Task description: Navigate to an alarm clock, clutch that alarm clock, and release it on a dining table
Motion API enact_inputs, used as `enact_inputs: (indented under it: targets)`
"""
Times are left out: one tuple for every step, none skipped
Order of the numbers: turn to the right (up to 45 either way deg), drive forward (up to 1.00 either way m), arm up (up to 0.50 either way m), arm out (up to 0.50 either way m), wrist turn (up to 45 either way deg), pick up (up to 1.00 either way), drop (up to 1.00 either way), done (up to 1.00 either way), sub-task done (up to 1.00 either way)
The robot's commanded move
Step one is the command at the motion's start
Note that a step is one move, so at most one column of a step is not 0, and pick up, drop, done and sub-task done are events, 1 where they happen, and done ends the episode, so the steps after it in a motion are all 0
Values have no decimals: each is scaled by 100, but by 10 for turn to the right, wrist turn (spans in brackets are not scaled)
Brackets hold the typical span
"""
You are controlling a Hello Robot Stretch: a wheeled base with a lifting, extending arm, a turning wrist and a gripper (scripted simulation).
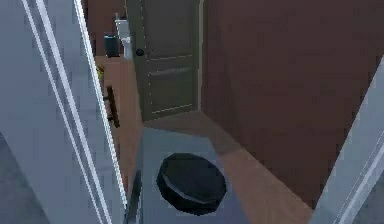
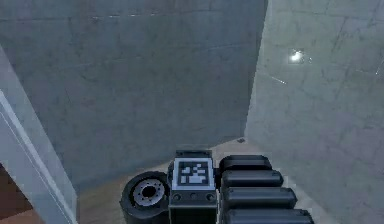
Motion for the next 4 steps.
enact_inputs:
  targets:
    - [390, 0, 0, 0, 0, 0, 0, 0, 0]
    - [0, 35, 0, 0, 0, 0, 0, 0, 0]
    - [-420, 0, 0, 0, 0, 0, 0, 0, 0]
    - [0, 80, 0, 0, 0, 0, 0, 0, 0]
